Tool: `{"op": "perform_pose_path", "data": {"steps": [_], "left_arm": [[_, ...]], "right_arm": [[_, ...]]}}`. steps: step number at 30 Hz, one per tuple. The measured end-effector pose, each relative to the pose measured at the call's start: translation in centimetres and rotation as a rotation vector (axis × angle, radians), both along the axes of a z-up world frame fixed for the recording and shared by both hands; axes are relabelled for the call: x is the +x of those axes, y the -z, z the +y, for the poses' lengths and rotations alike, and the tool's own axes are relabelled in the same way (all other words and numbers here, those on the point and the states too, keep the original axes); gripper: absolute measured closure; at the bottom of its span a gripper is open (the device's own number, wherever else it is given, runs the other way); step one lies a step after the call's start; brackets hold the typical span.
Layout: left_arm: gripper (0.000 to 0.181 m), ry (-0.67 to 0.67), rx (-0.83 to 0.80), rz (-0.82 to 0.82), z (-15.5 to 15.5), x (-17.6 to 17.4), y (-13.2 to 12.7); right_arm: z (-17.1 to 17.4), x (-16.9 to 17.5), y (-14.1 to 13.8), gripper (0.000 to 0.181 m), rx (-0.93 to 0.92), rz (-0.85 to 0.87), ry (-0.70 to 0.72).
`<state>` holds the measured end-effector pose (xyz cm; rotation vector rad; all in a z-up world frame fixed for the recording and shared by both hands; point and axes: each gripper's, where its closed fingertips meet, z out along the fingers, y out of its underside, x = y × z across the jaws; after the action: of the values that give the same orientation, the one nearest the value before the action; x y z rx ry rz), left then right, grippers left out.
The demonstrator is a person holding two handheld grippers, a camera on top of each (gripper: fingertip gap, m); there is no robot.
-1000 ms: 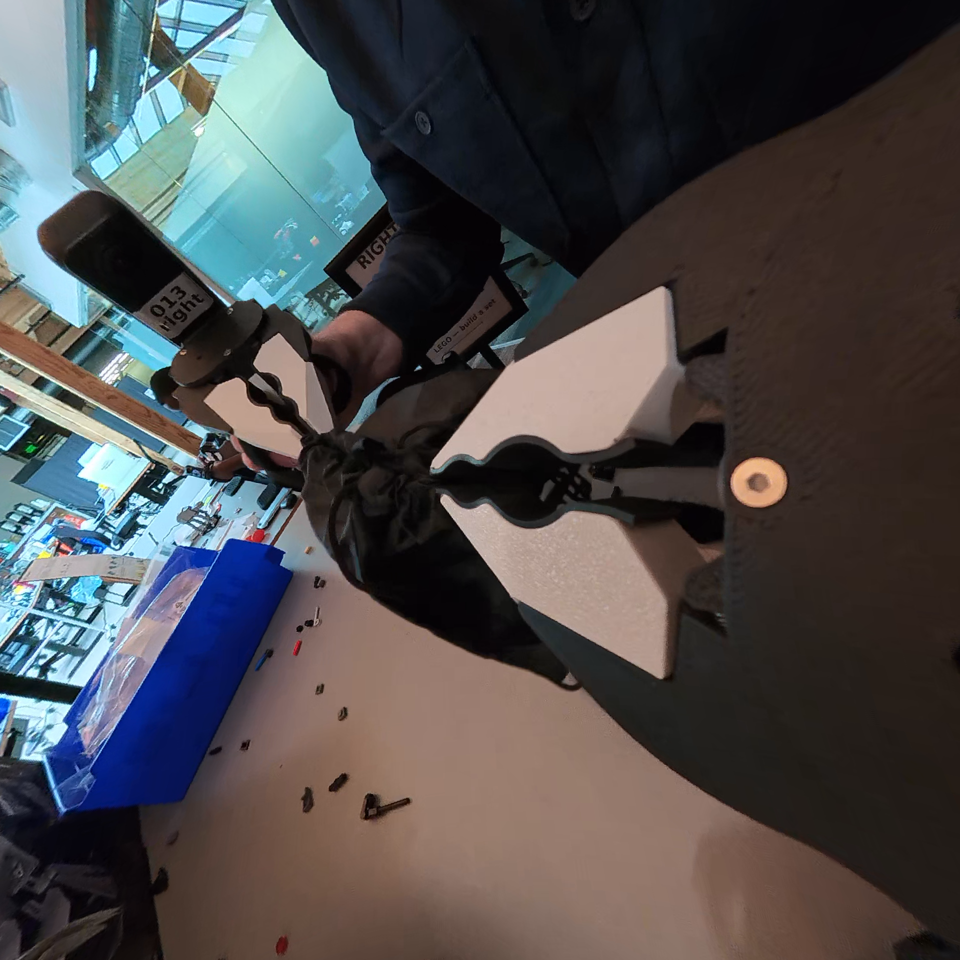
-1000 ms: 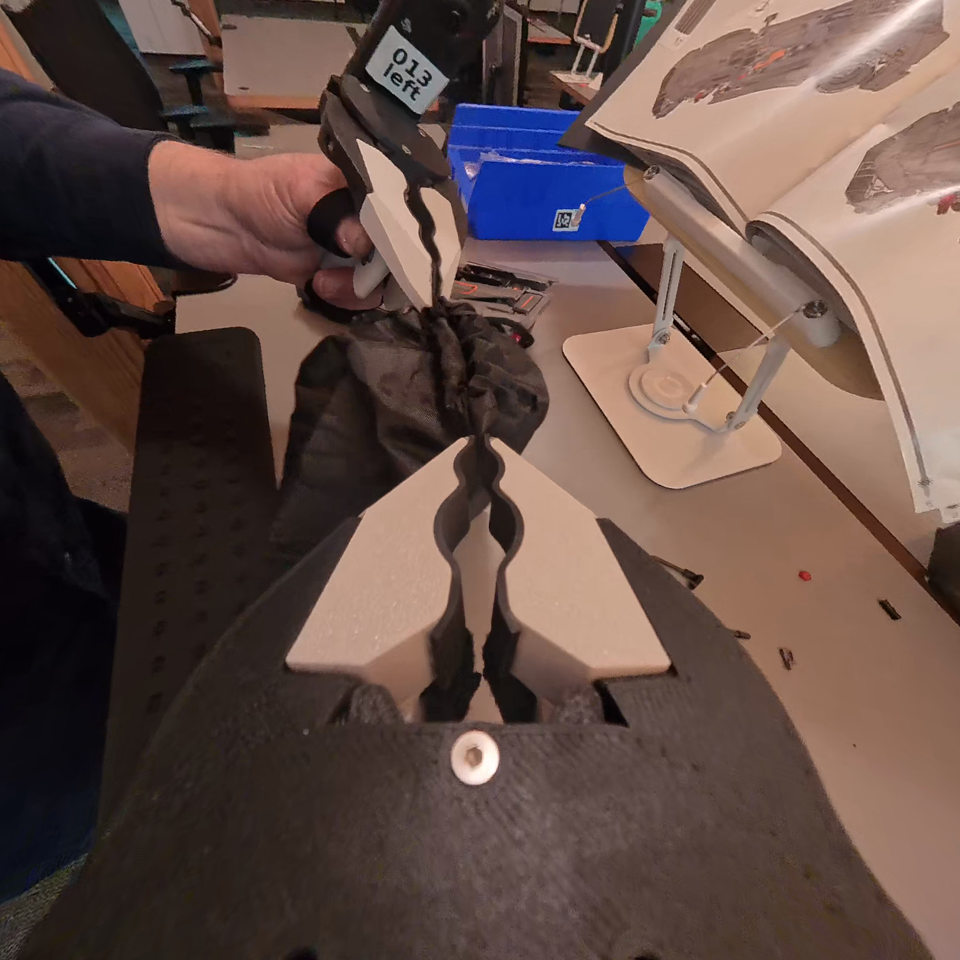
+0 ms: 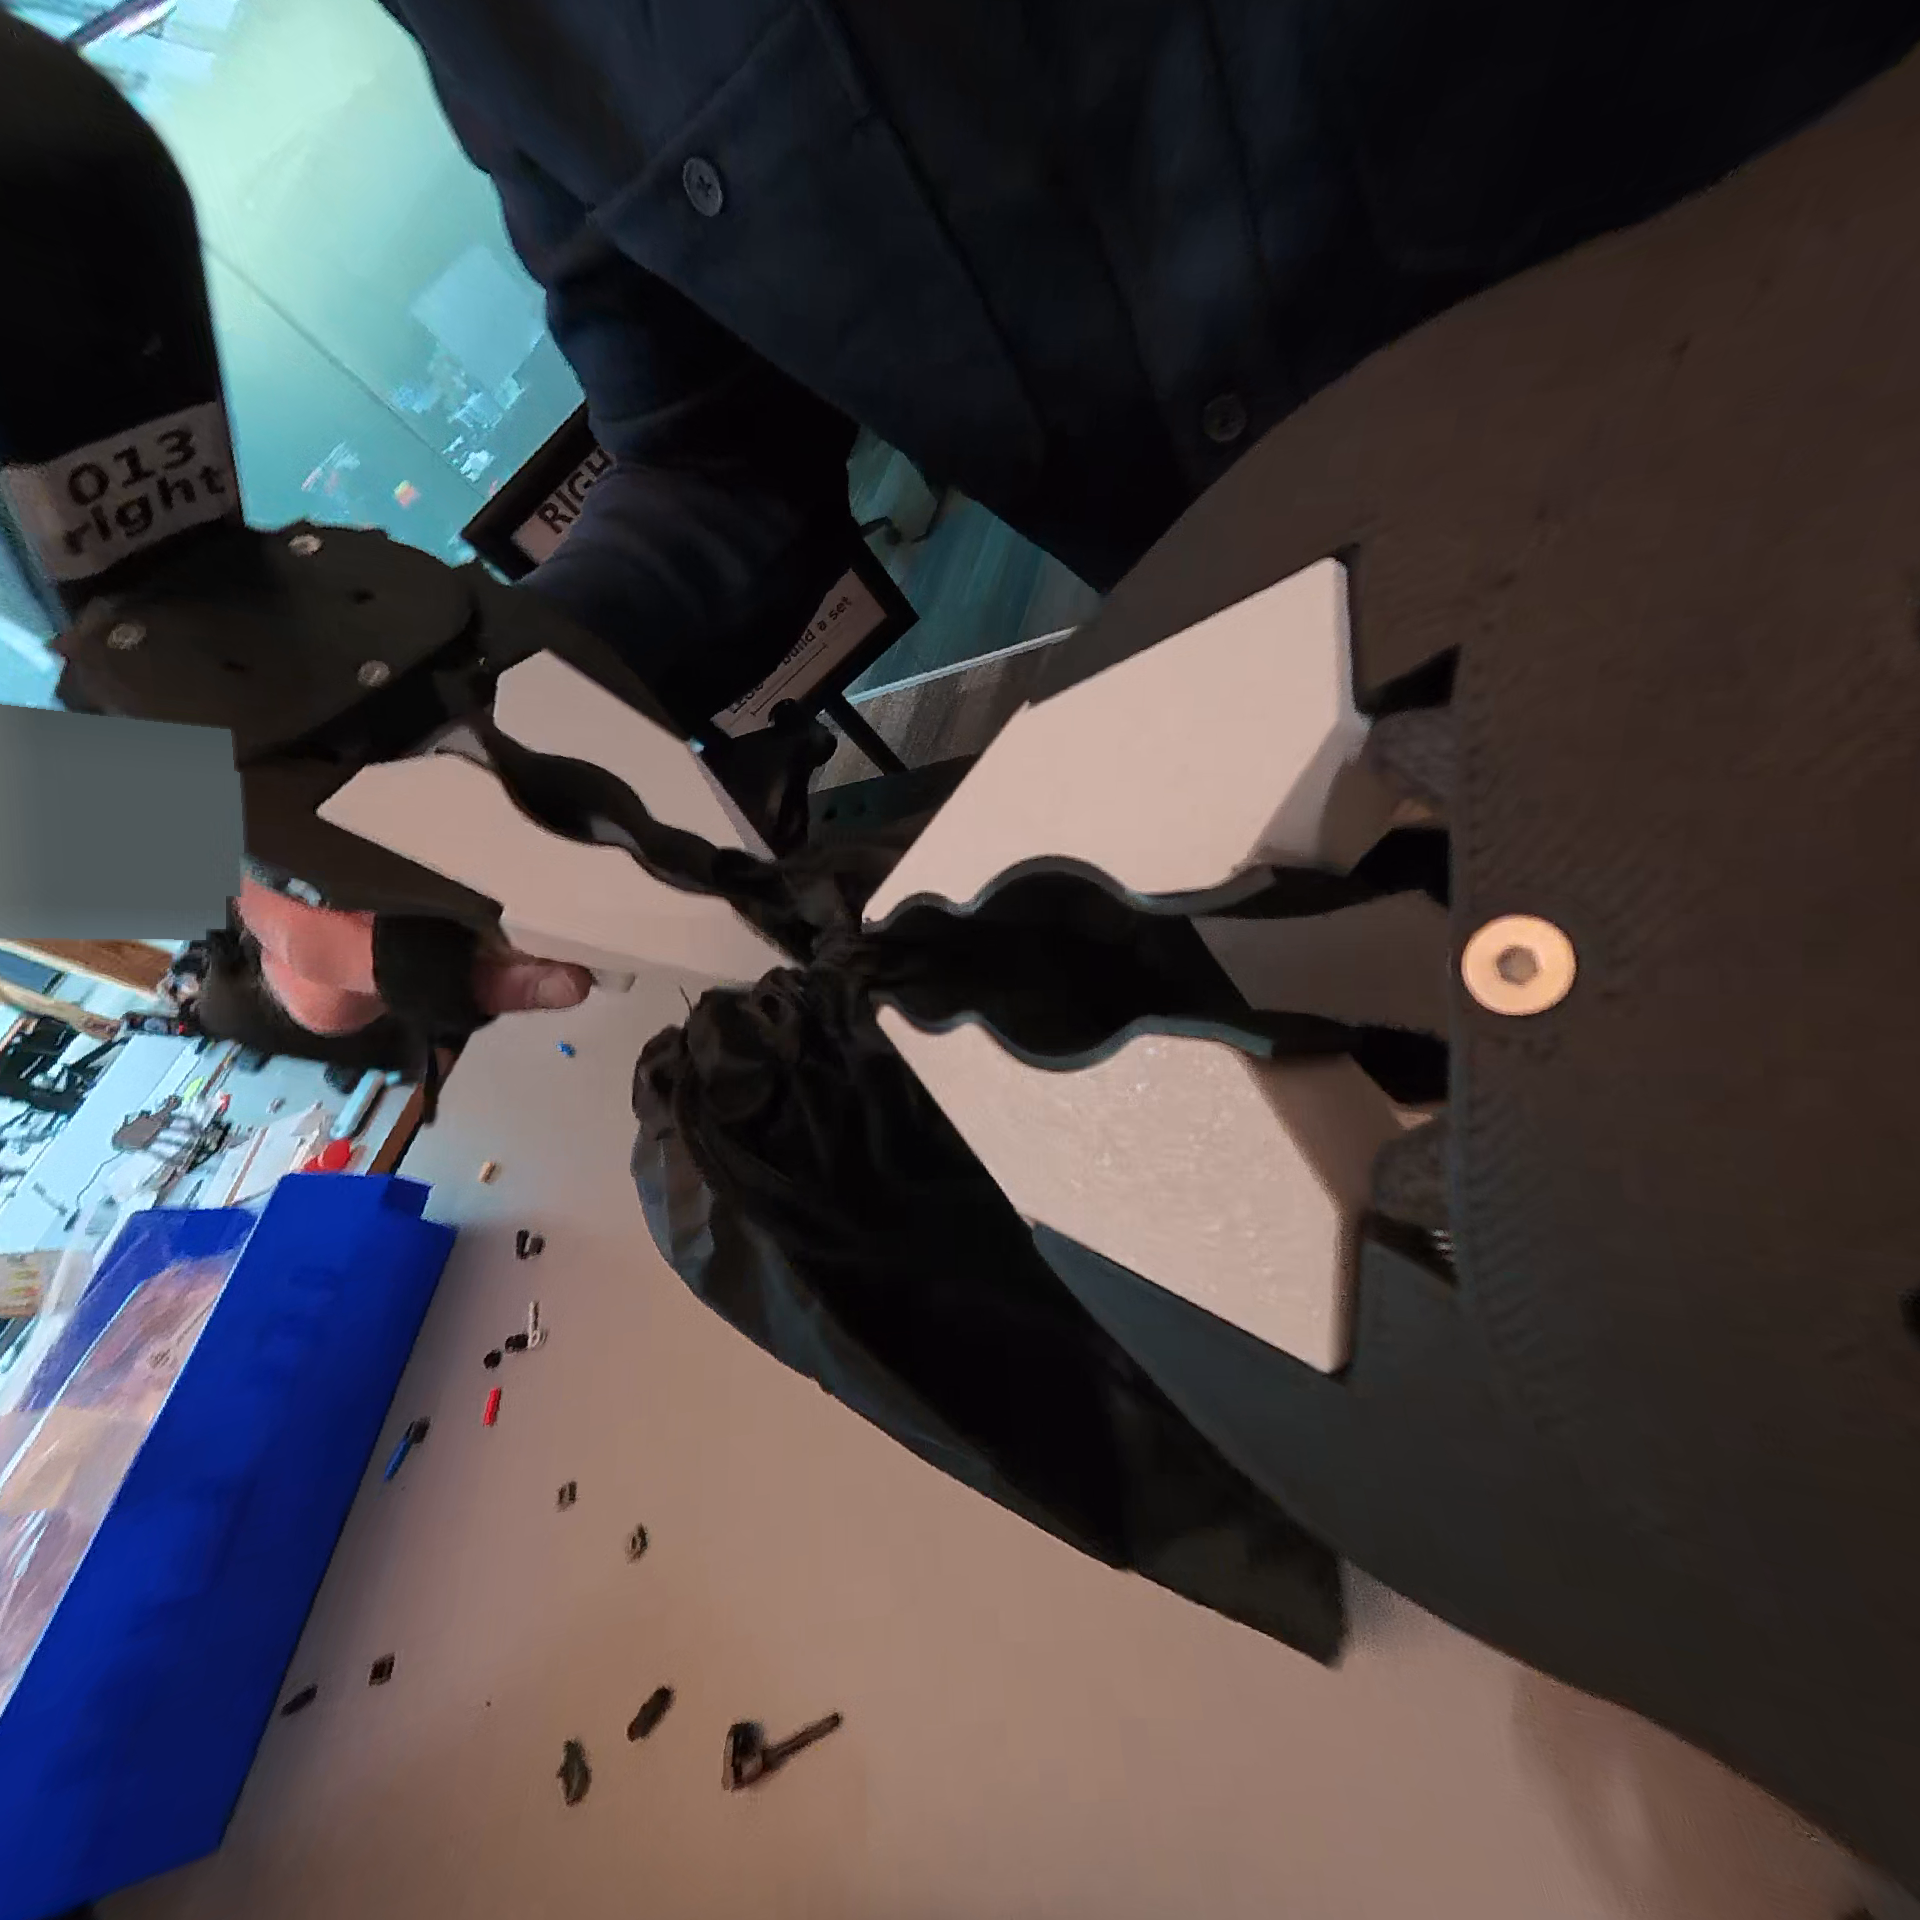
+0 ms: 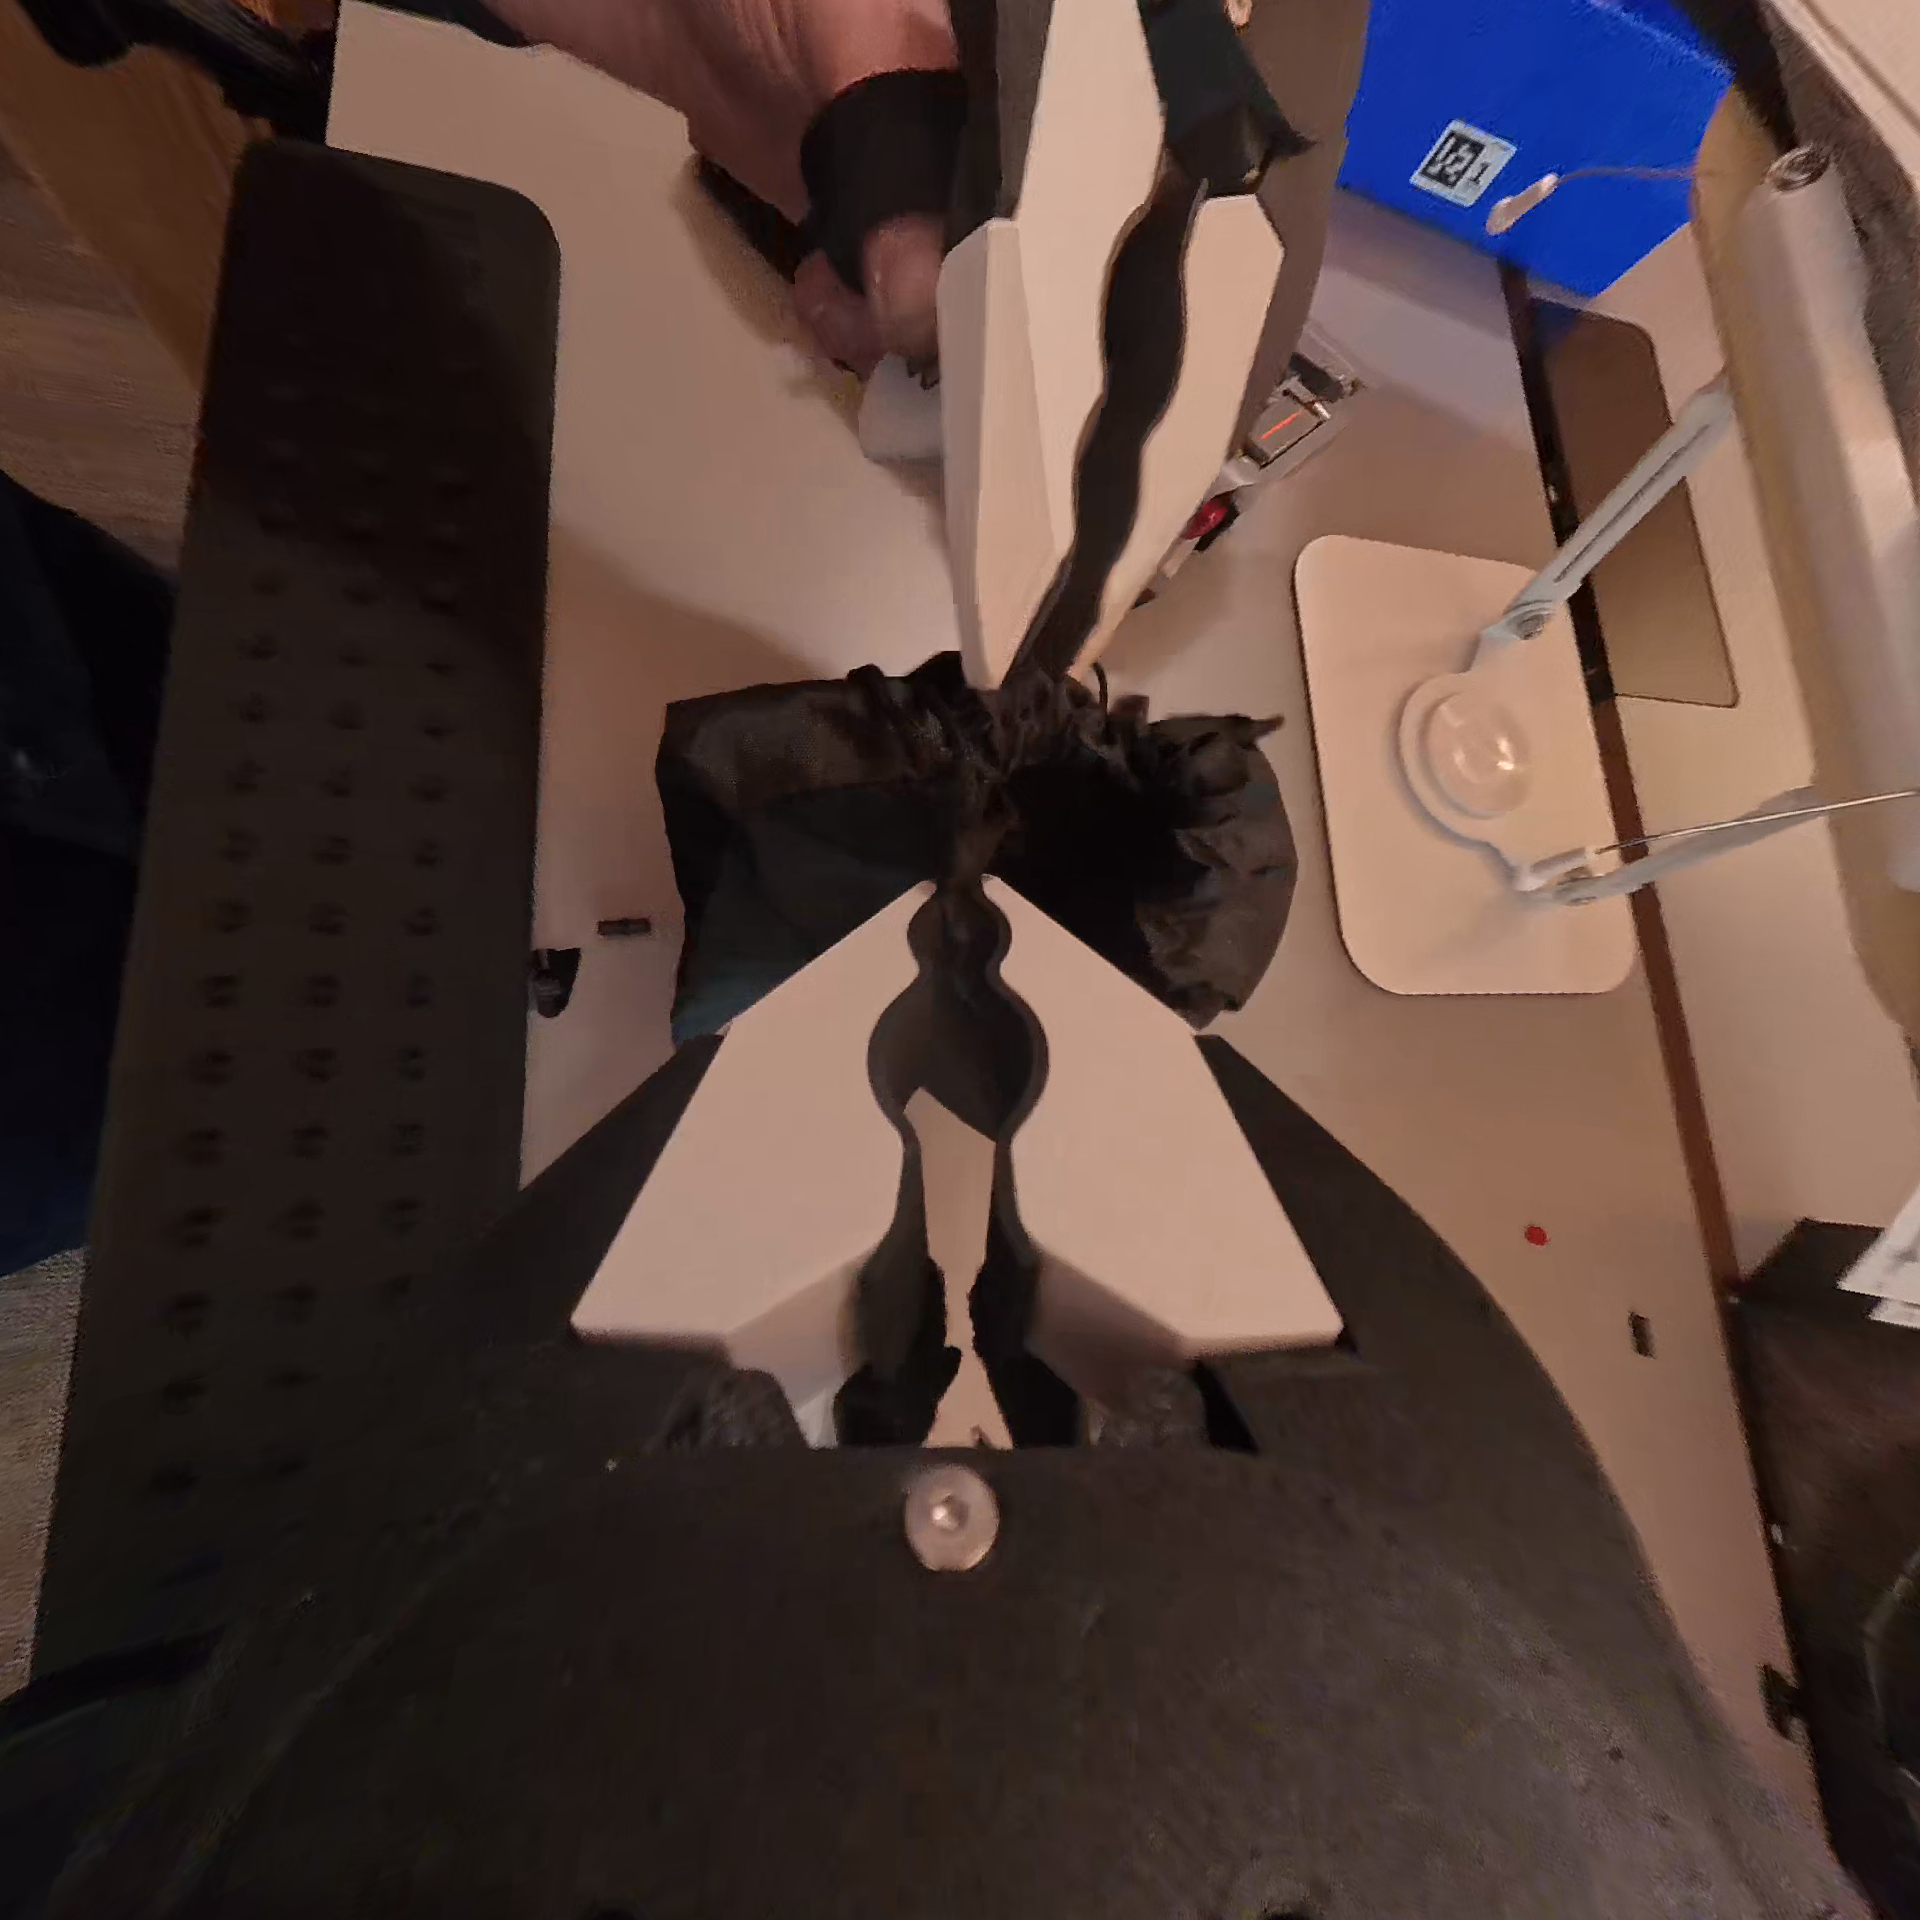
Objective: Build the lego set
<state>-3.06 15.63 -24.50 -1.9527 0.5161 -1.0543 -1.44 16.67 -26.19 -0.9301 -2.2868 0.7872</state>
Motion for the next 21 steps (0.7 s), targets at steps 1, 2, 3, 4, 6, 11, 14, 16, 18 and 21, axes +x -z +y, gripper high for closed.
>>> {"op": "perform_pose_path", "data": {"steps": [1,2,3,4,6,11,14,16,18,21], "left_arm": [[0.168,-0.024,-0.006,0.004,0.3,-0.5,-0.2],[0.16,-0.043,-0.011,0.007,0.5,-0.9,-0.4],[0.152,-0.062,-0.009,0.008,0.7,-1.4,-0.9],[0.146,-0.086,0.007,0.005,1.0,-1.7,-1.7],[0.142,-0.14,0.036,0.06,1.9,-2.3,-2.8],[0.142,-0.084,0.019,0.302,3.6,-0.7,-2.8],[0.145,-0.027,-0.02,0.504,4.0,-0.1,-0.7],[0.153,0.006,-0.042,0.622,3.8,0.1,0.7],[0.164,-0.018,-0.013,0.739,4.2,-0.6,1.6],[0.173,-0.067,0.005,0.808,4.9,-1.7,2.0]], "right_arm": [[0.0,0.0,-0.1,0.181,0.017,0.005,0.005],[0.1,0.0,-0.1,0.181,0.032,0.007,0.013],[0.1,0.0,-0.1,0.181,0.047,0.006,0.019],[0.2,0.1,0.0,0.181,0.064,0.001,0.023],[0.0,0.1,0.0,0.181,0.088,0.002,0.017],[-0.6,-0.2,0.1,0.181,0.142,-0.001,-0.001],[-0.9,-0.4,0.0,0.181,0.159,0.002,-0.009],[-1.1,-0.4,-0.2,0.181,0.161,0.007,-0.014],[-1.1,-0.4,-0.2,0.181,0.175,0.008,-0.01],[-1.0,-0.2,-0.2,0.181,0.188,0.009,-0.004]]}}
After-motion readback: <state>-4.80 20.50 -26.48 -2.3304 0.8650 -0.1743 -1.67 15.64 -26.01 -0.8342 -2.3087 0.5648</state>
